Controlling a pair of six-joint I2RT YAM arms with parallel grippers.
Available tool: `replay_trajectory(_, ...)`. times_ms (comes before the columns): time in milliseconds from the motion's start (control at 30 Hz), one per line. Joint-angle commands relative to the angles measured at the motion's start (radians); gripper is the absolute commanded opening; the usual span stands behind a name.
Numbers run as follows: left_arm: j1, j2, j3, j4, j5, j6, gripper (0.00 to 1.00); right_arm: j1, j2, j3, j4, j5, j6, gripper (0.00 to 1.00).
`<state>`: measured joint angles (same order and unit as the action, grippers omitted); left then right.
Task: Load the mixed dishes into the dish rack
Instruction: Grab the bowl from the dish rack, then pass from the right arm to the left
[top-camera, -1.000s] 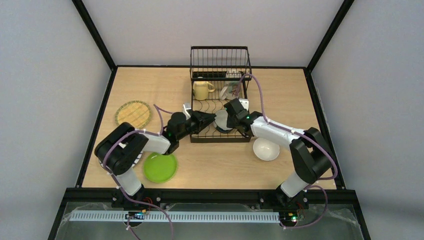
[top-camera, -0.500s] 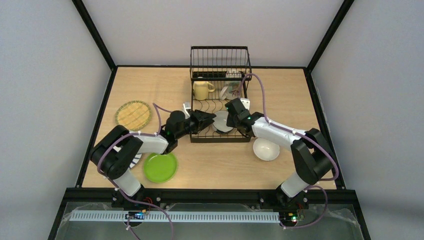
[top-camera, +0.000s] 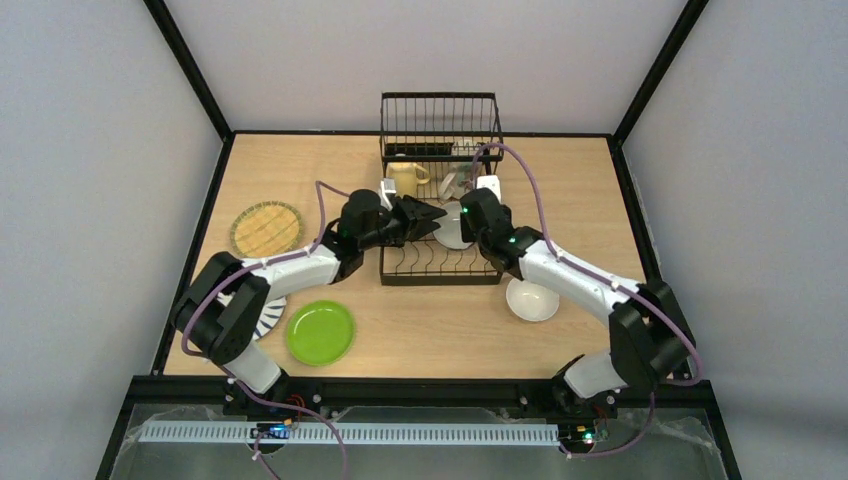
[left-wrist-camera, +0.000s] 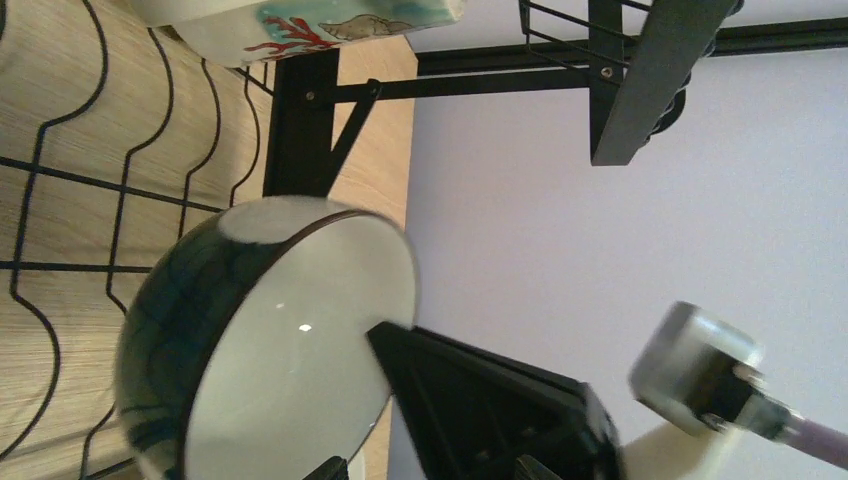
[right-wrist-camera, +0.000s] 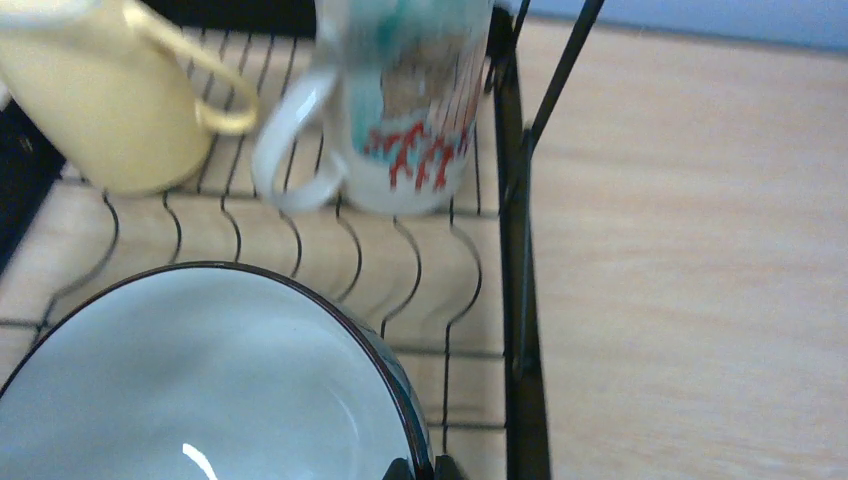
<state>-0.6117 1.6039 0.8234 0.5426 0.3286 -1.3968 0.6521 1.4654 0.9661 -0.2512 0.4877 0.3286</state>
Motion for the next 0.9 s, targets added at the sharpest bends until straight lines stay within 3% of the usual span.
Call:
replay_trajectory(0, 0.004, -0.014, 0.071, -0.172, 0.050, 0.020, 0.95, 0.003, -0.085, 0.000, 0.211, 0.083, -0.206, 0.00)
replay_trajectory(367, 0.004, 0.028, 0.217, -0.311, 0.075, -0.050, 0.99, 0.076, -0.160, -0.053, 0.439, 0.112, -0.559, 0.00)
replay_trajectory(867, 0.005, 0.007, 0.311, -0.383, 0.022, -0.092, 0.99, 0.139, -0.242, -0.158, 0.537, 0.202, -0.672, 0.00)
